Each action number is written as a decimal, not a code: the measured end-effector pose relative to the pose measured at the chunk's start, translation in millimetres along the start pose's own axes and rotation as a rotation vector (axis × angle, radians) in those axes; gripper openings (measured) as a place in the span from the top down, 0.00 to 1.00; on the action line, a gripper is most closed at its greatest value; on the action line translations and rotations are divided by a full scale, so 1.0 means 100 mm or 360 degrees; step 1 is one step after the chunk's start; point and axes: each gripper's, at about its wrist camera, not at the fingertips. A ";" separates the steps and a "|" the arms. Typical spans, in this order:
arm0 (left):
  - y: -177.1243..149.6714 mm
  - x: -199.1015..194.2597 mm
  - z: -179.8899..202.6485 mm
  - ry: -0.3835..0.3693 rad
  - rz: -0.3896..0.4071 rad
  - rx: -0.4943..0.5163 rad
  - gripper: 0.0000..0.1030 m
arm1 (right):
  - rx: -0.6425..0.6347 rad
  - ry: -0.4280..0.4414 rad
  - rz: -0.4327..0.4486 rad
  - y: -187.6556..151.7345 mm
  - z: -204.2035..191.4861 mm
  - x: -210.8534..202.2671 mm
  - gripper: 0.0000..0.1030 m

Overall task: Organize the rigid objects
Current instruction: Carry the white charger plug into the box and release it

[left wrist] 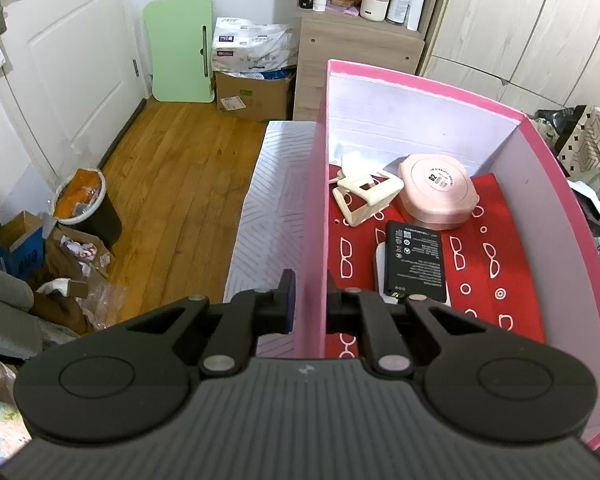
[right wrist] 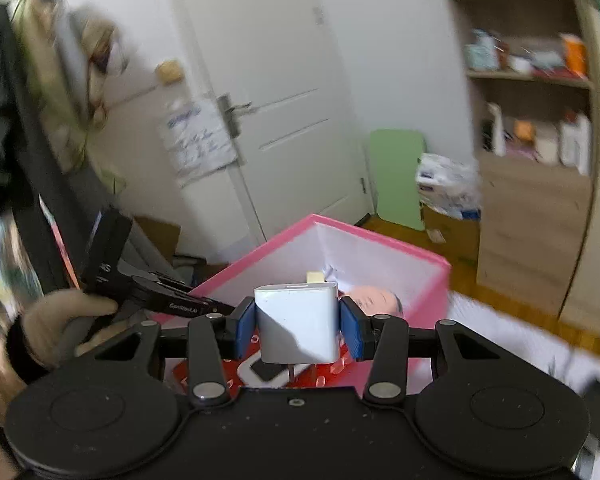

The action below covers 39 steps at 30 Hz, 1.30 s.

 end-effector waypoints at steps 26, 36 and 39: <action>-0.02 -0.02 0.06 -0.0030 0.0025 0.0077 0.89 | -0.0858 -0.0232 -0.0961 0.04 -0.33 1.58 0.45; -0.02 -0.03 0.10 -0.0024 0.0049 0.0082 0.89 | -0.1060 -0.0192 -0.0927 -0.12 -0.56 1.24 0.88; -0.03 -0.04 0.09 -0.0027 0.0053 0.0081 0.89 | -0.0982 -0.0181 -0.0780 -0.04 -0.58 1.06 0.83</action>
Point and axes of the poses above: each gripper's, at about its wrist camera, not at the fingertips, and x roughly the way its jaws point, z to its right, y to its top, and after that the axes turned 1 degree about x, right-handed
